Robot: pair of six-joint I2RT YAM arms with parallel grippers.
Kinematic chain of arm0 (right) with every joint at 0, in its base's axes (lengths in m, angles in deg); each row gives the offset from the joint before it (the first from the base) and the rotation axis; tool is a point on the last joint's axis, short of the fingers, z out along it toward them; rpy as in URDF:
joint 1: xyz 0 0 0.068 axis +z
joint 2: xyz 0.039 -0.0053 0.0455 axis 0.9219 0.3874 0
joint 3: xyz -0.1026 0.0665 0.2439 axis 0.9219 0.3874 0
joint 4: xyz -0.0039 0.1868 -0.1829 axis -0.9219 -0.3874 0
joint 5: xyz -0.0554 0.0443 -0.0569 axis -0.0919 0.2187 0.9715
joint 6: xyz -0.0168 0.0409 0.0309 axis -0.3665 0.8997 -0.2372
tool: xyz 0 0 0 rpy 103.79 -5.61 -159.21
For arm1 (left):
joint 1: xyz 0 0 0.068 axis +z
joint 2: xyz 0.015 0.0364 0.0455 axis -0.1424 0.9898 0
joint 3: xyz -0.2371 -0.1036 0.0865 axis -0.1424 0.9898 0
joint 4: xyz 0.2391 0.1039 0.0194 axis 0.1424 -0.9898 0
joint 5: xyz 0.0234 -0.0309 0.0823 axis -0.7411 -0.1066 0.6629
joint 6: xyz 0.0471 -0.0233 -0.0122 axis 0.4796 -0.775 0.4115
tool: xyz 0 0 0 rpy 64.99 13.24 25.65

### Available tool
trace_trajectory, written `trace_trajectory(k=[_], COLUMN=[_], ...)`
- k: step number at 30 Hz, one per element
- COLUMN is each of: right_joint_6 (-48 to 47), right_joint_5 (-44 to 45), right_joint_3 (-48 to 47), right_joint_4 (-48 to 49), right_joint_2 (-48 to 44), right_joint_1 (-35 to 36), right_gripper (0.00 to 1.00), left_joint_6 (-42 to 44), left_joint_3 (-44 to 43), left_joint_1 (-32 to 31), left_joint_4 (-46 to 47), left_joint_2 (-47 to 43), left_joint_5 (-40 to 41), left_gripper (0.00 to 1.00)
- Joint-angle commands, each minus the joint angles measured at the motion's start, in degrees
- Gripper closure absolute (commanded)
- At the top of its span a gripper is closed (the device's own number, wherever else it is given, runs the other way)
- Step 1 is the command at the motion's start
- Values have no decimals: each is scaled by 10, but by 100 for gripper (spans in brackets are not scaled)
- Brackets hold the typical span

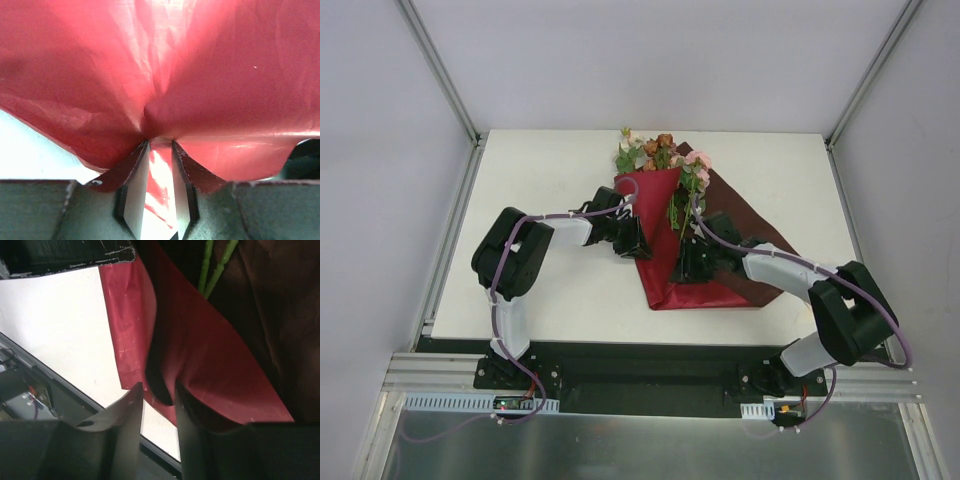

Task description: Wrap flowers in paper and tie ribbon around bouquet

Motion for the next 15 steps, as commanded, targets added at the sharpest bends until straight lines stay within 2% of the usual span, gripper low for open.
trace_trajectory(k=[1, 4, 8, 11, 15], right_joint_6=[3, 13, 29, 43, 60], right_joint_5=[-16, -14, -10, -7, 1], right_joint_3=[-32, -11, 18, 36, 45], right_joint_4=[20, 23, 30, 39, 45], right_joint_2=[11, -7, -32, -53, -73], right_joint_1=[0, 0, 1, 2, 2], right_gripper=[81, 97, 99, 99, 99], left_joint_6=[42, 65, 95, 99, 99], left_joint_3=[4, 14, 37, 50, 66], left_joint_1=[-3, -7, -29, -54, -125], left_joint_4=[-40, -40, -40, -36, -25], left_joint_2=[-2, -38, -92, -133, -161], left_joint_5=[0, -4, -13, -26, -17], left_gripper=[72, 63, 60, 69, 81])
